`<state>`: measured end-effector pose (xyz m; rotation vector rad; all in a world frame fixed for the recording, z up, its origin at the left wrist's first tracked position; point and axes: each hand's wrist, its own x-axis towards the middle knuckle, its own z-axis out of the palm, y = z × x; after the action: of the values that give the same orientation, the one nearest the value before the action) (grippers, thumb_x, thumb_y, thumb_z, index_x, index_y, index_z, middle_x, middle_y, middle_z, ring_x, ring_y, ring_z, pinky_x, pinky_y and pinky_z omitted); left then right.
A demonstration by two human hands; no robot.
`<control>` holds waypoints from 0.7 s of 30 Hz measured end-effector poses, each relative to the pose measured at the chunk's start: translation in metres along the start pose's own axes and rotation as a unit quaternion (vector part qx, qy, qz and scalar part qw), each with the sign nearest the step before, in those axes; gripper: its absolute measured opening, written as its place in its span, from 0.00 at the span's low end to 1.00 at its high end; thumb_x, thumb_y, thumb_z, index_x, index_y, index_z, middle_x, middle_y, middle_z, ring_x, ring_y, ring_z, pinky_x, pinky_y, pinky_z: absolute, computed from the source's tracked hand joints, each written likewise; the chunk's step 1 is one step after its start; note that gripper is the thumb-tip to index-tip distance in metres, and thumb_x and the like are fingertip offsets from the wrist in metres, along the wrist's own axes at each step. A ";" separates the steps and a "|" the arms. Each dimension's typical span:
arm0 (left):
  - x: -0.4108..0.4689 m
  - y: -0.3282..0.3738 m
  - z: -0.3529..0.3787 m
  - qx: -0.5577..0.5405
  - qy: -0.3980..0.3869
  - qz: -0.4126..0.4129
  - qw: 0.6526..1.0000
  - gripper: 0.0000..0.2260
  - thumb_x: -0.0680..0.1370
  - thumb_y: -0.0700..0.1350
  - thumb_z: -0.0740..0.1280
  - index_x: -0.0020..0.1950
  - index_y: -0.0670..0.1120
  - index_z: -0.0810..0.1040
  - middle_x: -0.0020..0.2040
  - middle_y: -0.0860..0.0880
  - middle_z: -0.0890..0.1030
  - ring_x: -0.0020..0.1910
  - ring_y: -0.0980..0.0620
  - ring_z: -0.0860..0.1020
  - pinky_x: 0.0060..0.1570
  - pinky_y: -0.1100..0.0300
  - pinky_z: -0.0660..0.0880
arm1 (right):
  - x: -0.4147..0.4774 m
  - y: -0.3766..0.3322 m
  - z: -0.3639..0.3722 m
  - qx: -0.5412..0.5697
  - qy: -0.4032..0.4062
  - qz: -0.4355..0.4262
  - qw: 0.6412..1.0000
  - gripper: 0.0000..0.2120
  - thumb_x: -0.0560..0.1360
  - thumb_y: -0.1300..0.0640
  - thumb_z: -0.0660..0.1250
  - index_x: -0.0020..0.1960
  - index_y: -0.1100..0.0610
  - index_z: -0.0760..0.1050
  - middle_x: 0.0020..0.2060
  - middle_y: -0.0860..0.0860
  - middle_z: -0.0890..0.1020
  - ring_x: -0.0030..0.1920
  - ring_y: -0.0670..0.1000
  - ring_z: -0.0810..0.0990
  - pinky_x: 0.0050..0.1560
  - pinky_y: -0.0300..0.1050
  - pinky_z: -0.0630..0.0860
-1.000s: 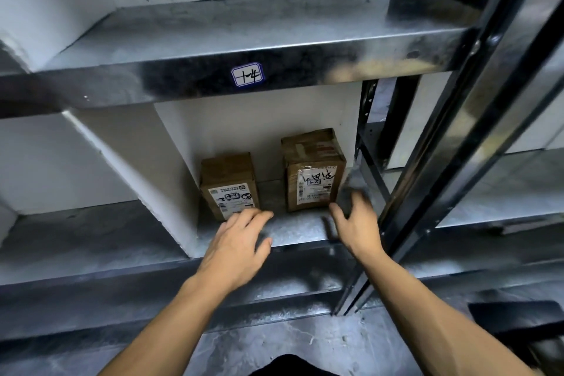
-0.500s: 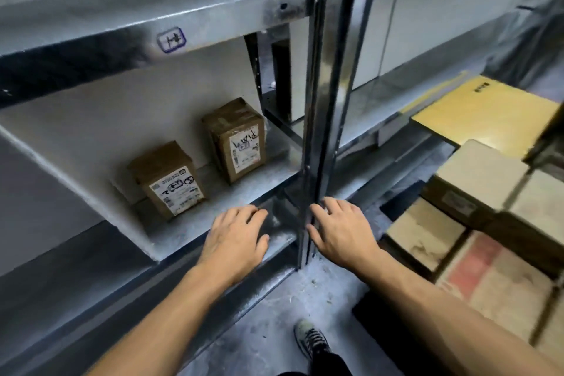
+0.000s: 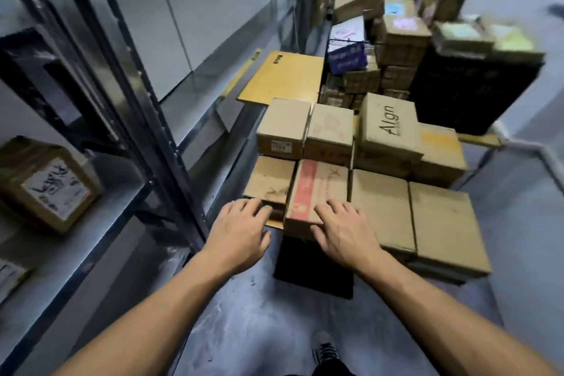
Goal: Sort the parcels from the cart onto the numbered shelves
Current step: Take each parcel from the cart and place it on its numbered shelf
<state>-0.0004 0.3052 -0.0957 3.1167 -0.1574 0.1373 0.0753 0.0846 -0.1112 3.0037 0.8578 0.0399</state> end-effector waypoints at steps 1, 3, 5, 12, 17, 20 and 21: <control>0.010 0.013 0.001 -0.002 0.001 0.019 1.000 0.21 0.76 0.56 0.59 0.67 0.50 0.71 0.63 0.50 0.74 0.60 0.45 0.72 0.61 0.51 0.68 | -0.008 0.014 0.001 0.002 -0.001 0.022 1.000 0.21 0.77 0.39 0.57 0.65 0.49 0.71 0.62 0.52 0.76 0.61 0.57 0.75 0.55 0.52 0.73; 0.028 0.041 0.002 -0.005 0.001 0.054 0.999 0.22 0.76 0.57 0.59 0.67 0.51 0.71 0.63 0.50 0.74 0.61 0.45 0.72 0.61 0.51 0.68 | -0.024 0.041 0.003 0.002 -0.001 0.062 0.998 0.21 0.78 0.39 0.56 0.66 0.48 0.71 0.62 0.51 0.76 0.60 0.56 0.76 0.55 0.51 0.73; 0.044 0.070 0.004 -0.006 0.004 0.086 0.996 0.20 0.75 0.57 0.60 0.65 0.51 0.71 0.62 0.49 0.75 0.60 0.46 0.72 0.60 0.51 0.68 | -0.040 0.068 0.006 -0.001 -0.001 0.094 0.996 0.20 0.78 0.40 0.56 0.65 0.48 0.71 0.62 0.51 0.76 0.60 0.56 0.77 0.54 0.51 0.73; 0.092 0.179 0.028 -0.038 -0.003 0.165 0.986 0.20 0.75 0.57 0.59 0.65 0.52 0.70 0.61 0.51 0.74 0.59 0.48 0.72 0.60 0.52 0.68 | -0.090 0.172 0.020 0.008 -0.018 0.193 0.981 0.20 0.78 0.40 0.58 0.64 0.48 0.72 0.61 0.50 0.76 0.61 0.56 0.76 0.56 0.51 0.73; 0.118 0.260 0.050 -0.047 -0.026 0.168 0.984 0.19 0.76 0.57 0.55 0.65 0.53 0.68 0.61 0.50 0.74 0.58 0.48 0.72 0.59 0.51 0.68 | -0.114 0.240 0.041 0.038 -0.042 0.212 0.976 0.19 0.79 0.40 0.58 0.63 0.49 0.70 0.63 0.51 0.71 0.65 0.56 0.70 0.61 0.52 0.71; 0.128 0.295 0.066 -0.038 -0.040 0.154 0.987 0.19 0.76 0.58 0.53 0.64 0.53 0.67 0.61 0.50 0.73 0.59 0.47 0.71 0.59 0.51 0.67 | -0.122 0.266 0.056 0.098 -0.056 0.216 0.970 0.19 0.79 0.38 0.58 0.65 0.47 0.68 0.68 0.51 0.66 0.69 0.56 0.65 0.64 0.54 0.71; 0.129 0.303 0.072 -0.041 -0.044 0.142 0.988 0.19 0.77 0.58 0.53 0.65 0.54 0.67 0.62 0.51 0.73 0.59 0.47 0.71 0.60 0.51 0.67 | -0.125 0.273 0.062 0.129 -0.062 0.216 0.966 0.20 0.79 0.38 0.58 0.67 0.45 0.67 0.70 0.51 0.64 0.71 0.56 0.63 0.64 0.54 0.71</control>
<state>0.1033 -0.0109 -0.1520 3.0019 -0.5936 -0.0050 0.1150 -0.2137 -0.1692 3.3282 0.1956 -0.2702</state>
